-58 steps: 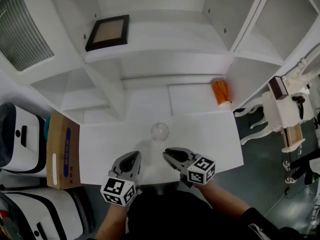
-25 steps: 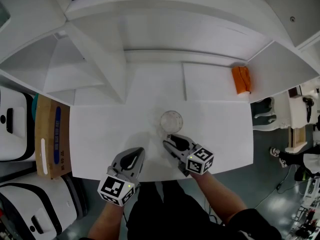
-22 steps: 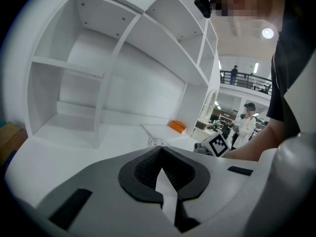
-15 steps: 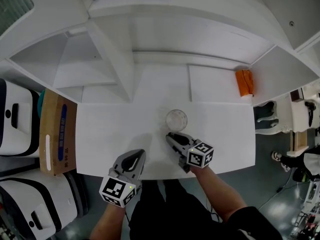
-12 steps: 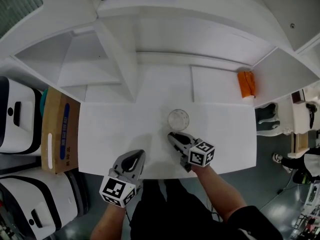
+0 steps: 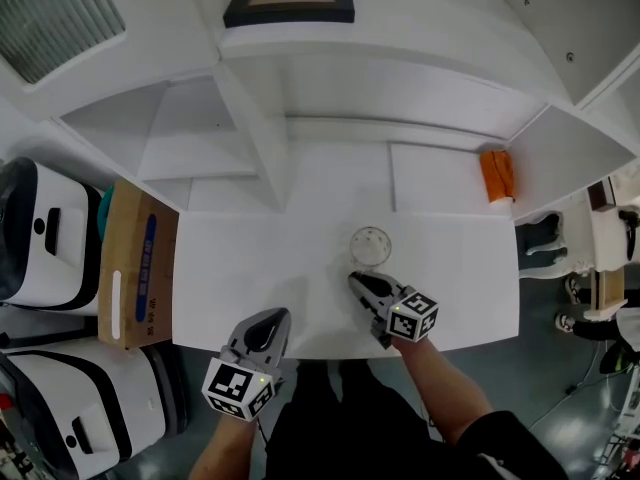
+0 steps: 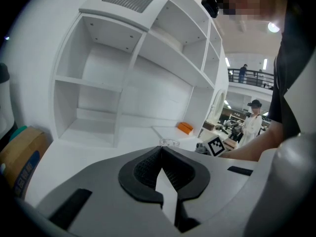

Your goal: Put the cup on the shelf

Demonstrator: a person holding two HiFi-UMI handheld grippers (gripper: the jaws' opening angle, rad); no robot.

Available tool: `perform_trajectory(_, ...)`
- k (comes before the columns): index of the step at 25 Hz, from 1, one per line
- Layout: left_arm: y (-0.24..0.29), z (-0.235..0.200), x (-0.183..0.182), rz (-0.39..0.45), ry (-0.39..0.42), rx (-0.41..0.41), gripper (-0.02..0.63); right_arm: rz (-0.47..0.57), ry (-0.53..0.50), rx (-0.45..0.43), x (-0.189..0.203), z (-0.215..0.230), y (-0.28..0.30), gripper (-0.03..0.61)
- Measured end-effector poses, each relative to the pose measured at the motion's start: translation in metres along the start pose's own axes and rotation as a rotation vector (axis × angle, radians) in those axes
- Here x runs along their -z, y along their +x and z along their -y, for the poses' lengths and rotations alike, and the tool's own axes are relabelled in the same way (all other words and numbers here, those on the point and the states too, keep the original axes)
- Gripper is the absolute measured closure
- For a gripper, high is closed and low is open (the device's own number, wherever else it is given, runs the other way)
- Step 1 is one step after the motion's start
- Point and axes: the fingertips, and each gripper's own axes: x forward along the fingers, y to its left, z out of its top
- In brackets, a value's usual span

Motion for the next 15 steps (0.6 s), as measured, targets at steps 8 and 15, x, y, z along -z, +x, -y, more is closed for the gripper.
perform_trajectory(8,-0.01,0.002,-0.003,-0.015,0.006,-0.004,0.601,0.021,-0.076,-0.01,-0.02,-0.008,-0.005,0.548)
perform_trajectory(15,-0.007,0.006,-0.017,-0.006,0.037,0.022,0.601,0.067,-0.1,-0.02,-0.045,-0.015,-0.007,0.548)
